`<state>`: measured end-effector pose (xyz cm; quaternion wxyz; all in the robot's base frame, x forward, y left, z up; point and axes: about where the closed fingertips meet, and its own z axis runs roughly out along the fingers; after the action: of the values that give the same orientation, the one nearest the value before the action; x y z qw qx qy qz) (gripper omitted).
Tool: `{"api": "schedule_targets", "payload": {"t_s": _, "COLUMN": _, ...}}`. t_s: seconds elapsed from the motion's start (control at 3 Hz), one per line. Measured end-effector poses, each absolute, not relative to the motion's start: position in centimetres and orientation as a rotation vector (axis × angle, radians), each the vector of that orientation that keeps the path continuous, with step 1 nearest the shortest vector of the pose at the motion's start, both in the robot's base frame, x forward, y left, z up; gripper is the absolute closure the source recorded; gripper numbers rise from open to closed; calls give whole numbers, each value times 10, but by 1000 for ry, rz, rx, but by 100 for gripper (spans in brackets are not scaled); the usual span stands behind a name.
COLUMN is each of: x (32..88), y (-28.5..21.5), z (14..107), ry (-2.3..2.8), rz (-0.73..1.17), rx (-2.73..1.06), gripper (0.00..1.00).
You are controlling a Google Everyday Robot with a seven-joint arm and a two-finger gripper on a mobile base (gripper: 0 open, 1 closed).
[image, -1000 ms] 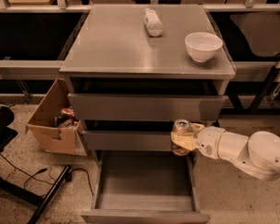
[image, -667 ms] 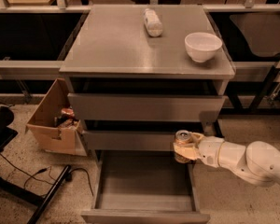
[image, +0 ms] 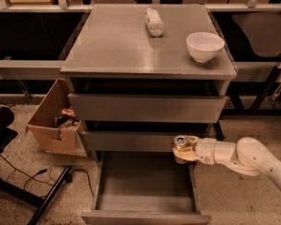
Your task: Place orange can into bottom drawer
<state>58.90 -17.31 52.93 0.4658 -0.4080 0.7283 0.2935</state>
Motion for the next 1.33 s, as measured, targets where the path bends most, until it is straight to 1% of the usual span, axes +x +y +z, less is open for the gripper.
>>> {"api": "schedule_targets", "payload": {"t_s": 0.67, "x": 597, "y": -166, "z": 535, "ry": 1767, "rz": 716, "rx": -1029, "gripper": 100}}
{"api": "schedule_targets", "payload": {"t_s": 1.0, "x": 588, "y": -138, "z": 488, "ry": 1746, "rz": 799, "rx": -1026, "gripper": 100}}
{"api": "schedule_targets", "payload": {"t_s": 1.33, "x": 582, "y": -85, "z": 428, "ry": 1614, "rz": 918, "rx": -1058, "gripper": 100}}
